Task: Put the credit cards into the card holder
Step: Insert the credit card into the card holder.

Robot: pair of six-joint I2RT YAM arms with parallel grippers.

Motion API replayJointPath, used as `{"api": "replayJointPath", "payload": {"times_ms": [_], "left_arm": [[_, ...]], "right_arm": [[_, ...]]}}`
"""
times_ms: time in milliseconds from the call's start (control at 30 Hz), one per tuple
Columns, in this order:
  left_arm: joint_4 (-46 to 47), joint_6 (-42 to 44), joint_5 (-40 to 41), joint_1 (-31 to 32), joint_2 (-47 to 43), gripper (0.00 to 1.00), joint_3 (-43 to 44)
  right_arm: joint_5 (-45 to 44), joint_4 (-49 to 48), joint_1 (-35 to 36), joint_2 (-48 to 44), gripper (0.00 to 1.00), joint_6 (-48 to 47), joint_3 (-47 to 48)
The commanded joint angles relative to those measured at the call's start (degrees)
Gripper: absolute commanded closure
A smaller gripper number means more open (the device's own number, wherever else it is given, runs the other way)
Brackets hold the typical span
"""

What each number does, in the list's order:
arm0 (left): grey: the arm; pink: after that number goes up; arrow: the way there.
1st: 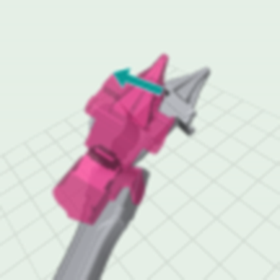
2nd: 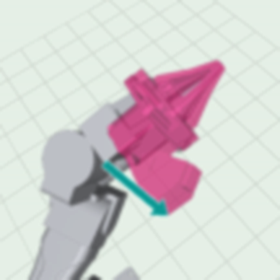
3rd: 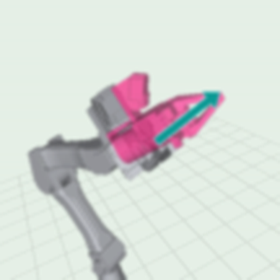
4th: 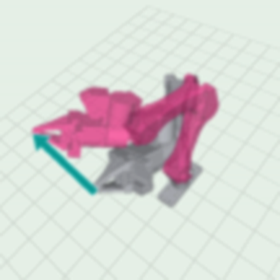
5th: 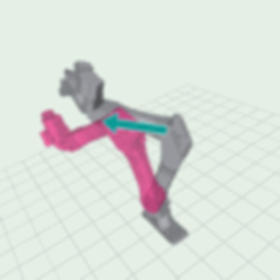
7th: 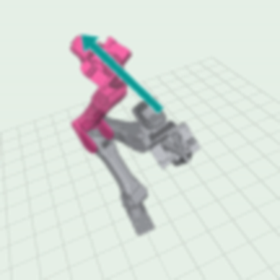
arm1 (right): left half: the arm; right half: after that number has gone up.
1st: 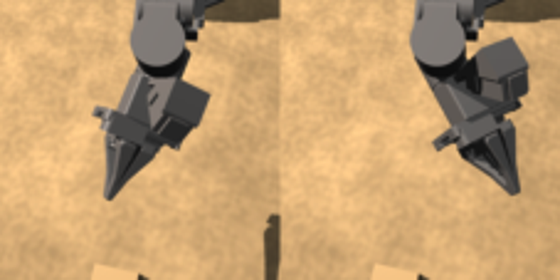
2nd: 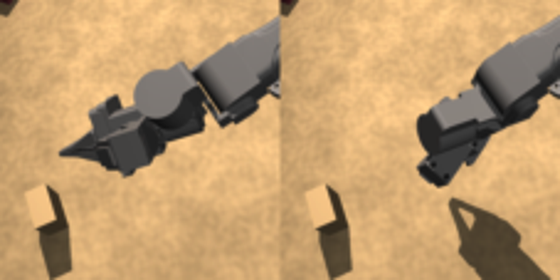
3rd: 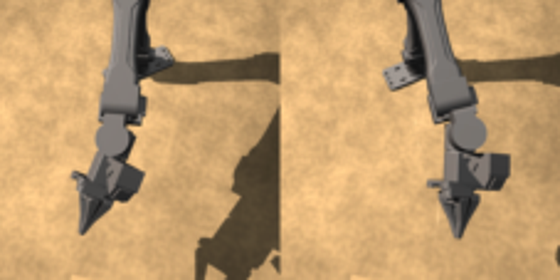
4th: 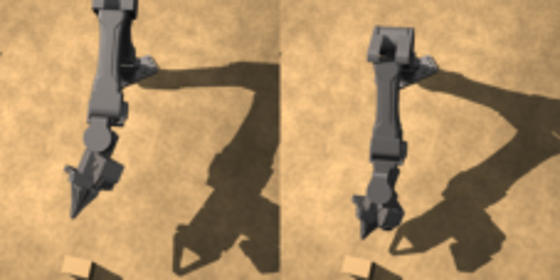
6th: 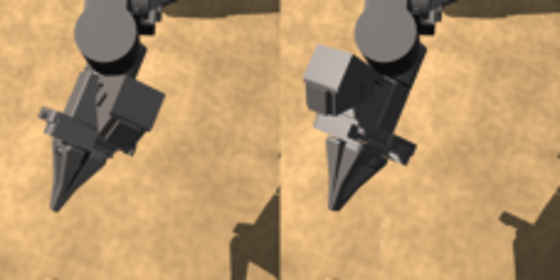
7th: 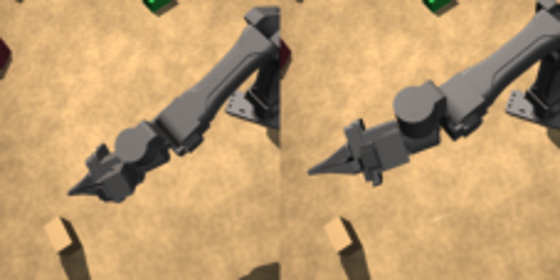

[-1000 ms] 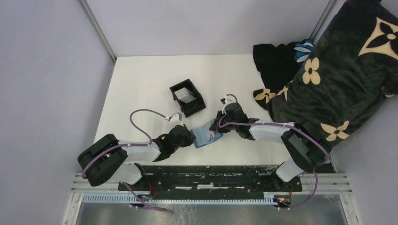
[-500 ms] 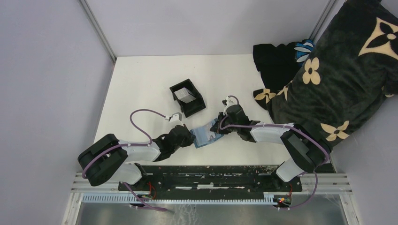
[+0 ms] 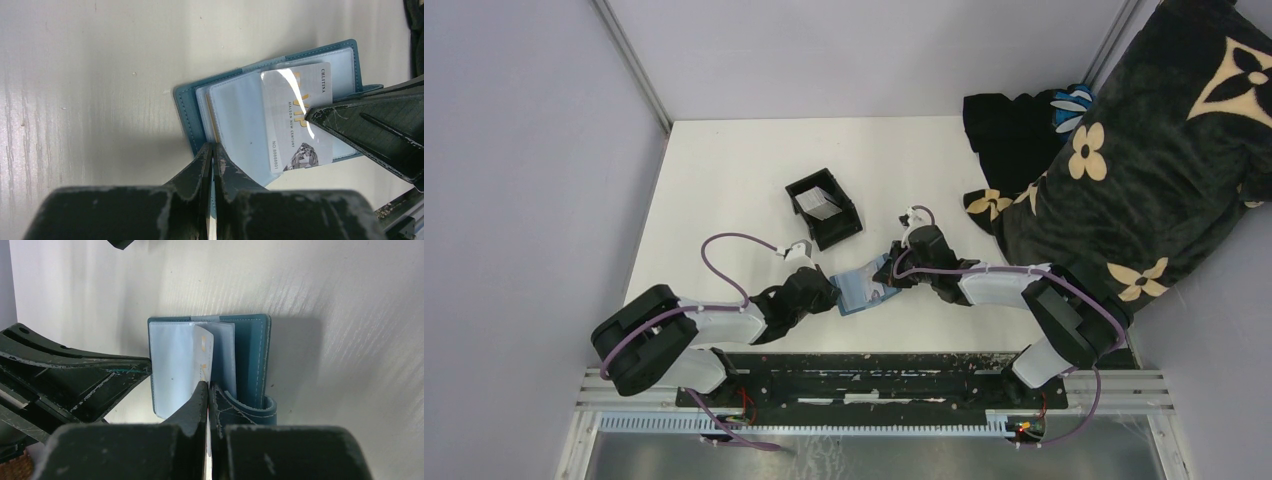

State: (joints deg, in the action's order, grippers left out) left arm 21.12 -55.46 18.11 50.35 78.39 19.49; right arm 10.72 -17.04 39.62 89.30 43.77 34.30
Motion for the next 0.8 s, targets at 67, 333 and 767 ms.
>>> {"api": "replayJointPath", "payload": {"times_ms": [67, 333, 767], "left_arm": [[-1.53, 0.49, 1.67, 0.52, 1.48, 0.91, 0.31], [-1.08, 0.74, 1.58, 0.46, 2.30, 0.91, 0.55], [-1.09, 1.47, 1.33, 0.51, 2.91, 0.91, 0.99]], "right_arm": [[0.75, 4.69, 0.36, -0.16, 0.99, -0.78, -2.74], [1.55, 3.83, 0.37, 1.53, 0.99, -0.48, -2.50], [3.42, 2.55, 0.35, 5.23, 0.99, -0.27, -1.01]]}}
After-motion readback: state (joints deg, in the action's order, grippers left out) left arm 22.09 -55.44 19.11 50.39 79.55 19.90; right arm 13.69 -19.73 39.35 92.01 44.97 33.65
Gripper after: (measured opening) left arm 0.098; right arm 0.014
